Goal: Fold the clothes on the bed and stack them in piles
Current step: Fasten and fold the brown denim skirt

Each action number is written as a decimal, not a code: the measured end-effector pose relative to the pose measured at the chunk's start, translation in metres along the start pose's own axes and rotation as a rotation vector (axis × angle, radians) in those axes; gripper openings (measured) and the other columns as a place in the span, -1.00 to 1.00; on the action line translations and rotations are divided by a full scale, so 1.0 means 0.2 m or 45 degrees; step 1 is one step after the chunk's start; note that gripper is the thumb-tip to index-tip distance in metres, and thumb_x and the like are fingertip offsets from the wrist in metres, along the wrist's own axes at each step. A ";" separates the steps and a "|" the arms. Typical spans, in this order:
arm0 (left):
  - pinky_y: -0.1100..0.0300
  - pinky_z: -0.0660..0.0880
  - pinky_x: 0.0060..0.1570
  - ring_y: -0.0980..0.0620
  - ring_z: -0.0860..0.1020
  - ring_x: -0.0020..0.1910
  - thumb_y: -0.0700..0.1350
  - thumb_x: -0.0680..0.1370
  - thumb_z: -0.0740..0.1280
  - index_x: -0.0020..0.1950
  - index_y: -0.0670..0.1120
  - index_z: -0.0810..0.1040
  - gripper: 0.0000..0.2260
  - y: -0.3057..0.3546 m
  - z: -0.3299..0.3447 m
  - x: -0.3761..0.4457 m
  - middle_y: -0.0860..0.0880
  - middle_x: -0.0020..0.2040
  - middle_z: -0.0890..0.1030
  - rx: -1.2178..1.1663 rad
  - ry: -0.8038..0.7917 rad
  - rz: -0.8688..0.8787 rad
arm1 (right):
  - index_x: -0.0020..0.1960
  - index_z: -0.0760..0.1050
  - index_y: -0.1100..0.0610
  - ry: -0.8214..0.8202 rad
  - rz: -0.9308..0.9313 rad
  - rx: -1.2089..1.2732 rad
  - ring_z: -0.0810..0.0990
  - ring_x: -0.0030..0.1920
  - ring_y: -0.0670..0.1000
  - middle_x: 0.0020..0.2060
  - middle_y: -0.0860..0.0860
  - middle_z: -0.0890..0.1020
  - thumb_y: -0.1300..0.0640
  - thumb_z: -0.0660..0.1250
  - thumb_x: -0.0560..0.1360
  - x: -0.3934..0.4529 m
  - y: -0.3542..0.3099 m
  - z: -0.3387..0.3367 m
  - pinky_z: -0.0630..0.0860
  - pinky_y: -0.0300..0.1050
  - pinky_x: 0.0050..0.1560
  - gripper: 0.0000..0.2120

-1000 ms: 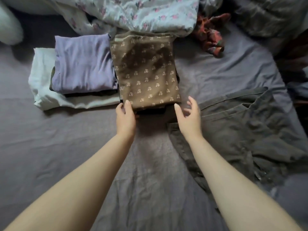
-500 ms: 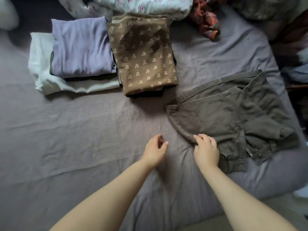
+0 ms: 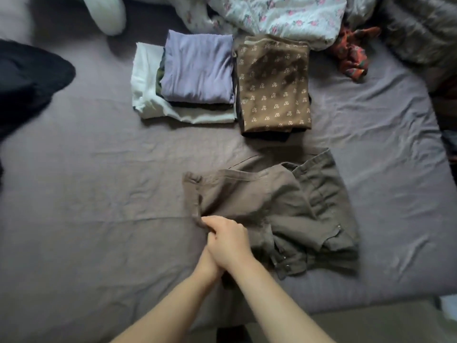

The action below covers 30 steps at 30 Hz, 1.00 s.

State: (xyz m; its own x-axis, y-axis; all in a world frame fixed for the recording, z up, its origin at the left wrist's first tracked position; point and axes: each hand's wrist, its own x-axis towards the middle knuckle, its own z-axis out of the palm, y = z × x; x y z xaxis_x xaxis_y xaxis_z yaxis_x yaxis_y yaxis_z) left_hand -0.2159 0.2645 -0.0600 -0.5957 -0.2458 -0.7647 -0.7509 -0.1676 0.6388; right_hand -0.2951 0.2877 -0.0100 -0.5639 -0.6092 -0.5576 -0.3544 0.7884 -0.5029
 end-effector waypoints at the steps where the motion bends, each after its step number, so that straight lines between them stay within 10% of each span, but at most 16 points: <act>1: 0.34 0.44 -0.09 0.07 0.49 0.07 -0.36 0.63 0.09 0.30 -0.36 0.36 -0.75 -0.04 -0.12 -0.04 -0.02 -0.04 0.45 -0.048 0.084 -0.022 | 0.36 0.45 -0.09 -0.017 -0.025 0.029 0.44 0.32 0.05 0.33 -0.10 0.50 0.20 0.18 0.52 0.02 -0.12 0.07 0.35 -0.10 0.22 -0.56; 4: 0.49 0.41 -0.38 0.33 0.54 -0.35 -0.38 0.64 -0.04 -0.13 -0.18 0.39 -0.72 -0.11 -0.49 -0.11 -0.06 -0.21 0.39 -0.484 0.394 -0.104 | 0.38 0.44 -0.04 -0.094 -0.121 0.103 0.44 0.33 0.10 0.34 -0.03 0.50 0.23 0.17 0.53 0.09 -0.47 0.28 0.34 -0.07 0.24 -0.55; 11: 0.21 0.51 -0.21 -0.05 0.55 -0.10 -0.25 0.63 0.14 -0.02 -0.10 0.52 -0.82 -0.36 -1.15 -0.27 -0.10 -0.13 0.58 -0.872 0.756 -0.136 | 0.52 0.22 0.07 -0.326 -0.325 0.318 0.17 0.50 -0.03 0.51 0.01 0.25 0.22 0.19 0.53 0.18 -0.94 0.73 0.11 -0.19 0.46 -0.45; 16: 0.11 0.52 -0.05 -0.17 0.57 0.13 -0.17 0.49 0.43 0.18 -0.19 0.51 -0.71 -0.51 -1.26 -0.20 -0.15 0.05 0.61 -0.474 0.868 -0.131 | 0.33 0.43 0.12 0.146 -0.201 0.190 0.44 0.29 0.02 0.27 0.02 0.49 0.09 0.21 0.47 -0.08 -0.57 0.84 0.33 -0.14 0.35 -0.57; 20: -0.06 0.41 0.14 -0.15 0.44 0.14 -0.07 0.42 0.48 0.33 -0.09 0.43 -0.48 -0.58 -1.13 -0.21 -0.15 0.18 0.44 0.421 1.113 0.133 | 0.18 0.53 0.09 0.256 -0.118 -0.201 0.55 0.12 0.02 0.09 -0.02 0.57 0.02 0.27 0.34 -0.23 -0.16 0.85 0.52 -0.07 0.12 -0.57; 24: 0.07 0.26 -0.14 -0.09 0.45 -0.13 -0.02 0.26 0.49 -0.08 -0.04 0.49 -0.68 -0.69 -0.91 -0.23 -0.05 -0.12 0.47 1.145 0.691 0.828 | 0.22 0.50 0.11 0.125 -0.213 -0.542 0.45 0.19 0.00 0.14 0.01 0.59 0.06 0.58 0.06 -0.22 0.06 0.81 0.55 -0.05 0.06 -0.27; 30: 0.07 0.26 -0.07 -0.08 0.39 -0.07 -0.04 0.12 0.54 -0.01 -0.08 0.51 -0.51 -0.89 -0.68 -0.13 -0.09 -0.06 0.55 1.411 0.611 0.732 | 0.16 0.56 0.14 0.193 -0.480 -0.711 0.55 0.11 0.05 0.11 0.04 0.62 0.02 0.60 0.08 -0.11 0.20 0.84 0.35 -0.07 0.03 -0.33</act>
State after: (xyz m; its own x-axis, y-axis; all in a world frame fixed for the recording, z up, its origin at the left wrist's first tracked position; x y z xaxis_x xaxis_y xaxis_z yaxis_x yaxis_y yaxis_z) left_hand -0.0281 0.1710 -0.1411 -0.9162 -0.3670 -0.1609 -0.3988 0.8740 0.2776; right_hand -0.1715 0.3188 -0.1286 -0.4101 -0.8639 -0.2926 -0.8549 0.4758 -0.2066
